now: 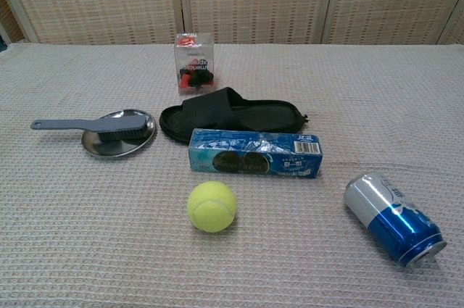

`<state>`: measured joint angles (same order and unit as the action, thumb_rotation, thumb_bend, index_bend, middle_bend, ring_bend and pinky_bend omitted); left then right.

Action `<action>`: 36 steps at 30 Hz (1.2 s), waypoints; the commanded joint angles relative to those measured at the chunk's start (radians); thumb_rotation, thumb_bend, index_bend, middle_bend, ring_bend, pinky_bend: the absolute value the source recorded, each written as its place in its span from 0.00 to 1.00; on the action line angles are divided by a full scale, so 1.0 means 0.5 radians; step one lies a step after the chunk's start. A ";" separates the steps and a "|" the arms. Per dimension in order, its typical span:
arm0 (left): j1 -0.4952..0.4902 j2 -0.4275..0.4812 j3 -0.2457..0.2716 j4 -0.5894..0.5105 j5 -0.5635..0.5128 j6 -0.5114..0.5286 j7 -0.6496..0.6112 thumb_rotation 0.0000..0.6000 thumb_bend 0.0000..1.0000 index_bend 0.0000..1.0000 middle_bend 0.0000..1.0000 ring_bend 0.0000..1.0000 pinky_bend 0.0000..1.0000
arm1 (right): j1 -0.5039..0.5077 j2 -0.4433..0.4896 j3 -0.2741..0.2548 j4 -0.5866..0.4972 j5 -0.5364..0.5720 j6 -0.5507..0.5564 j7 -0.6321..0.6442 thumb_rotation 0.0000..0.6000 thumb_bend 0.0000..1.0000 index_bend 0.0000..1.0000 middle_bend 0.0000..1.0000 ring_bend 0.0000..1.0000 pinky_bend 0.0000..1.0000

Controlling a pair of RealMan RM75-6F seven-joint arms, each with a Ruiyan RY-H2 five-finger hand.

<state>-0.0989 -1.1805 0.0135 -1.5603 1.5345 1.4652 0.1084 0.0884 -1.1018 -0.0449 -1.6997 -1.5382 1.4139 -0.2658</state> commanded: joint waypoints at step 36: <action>-0.956 -1.285 -0.527 0.829 -0.480 -0.638 1.107 1.00 0.35 0.20 0.22 0.89 1.00 | 0.093 0.009 0.044 0.053 0.218 -0.296 0.101 1.00 0.12 0.00 0.00 0.00 0.00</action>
<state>-0.5521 -1.7946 -0.2410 -1.1891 1.3042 1.1564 0.6739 0.1347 -1.0970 -0.0233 -1.6732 -1.4301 1.2663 -0.2146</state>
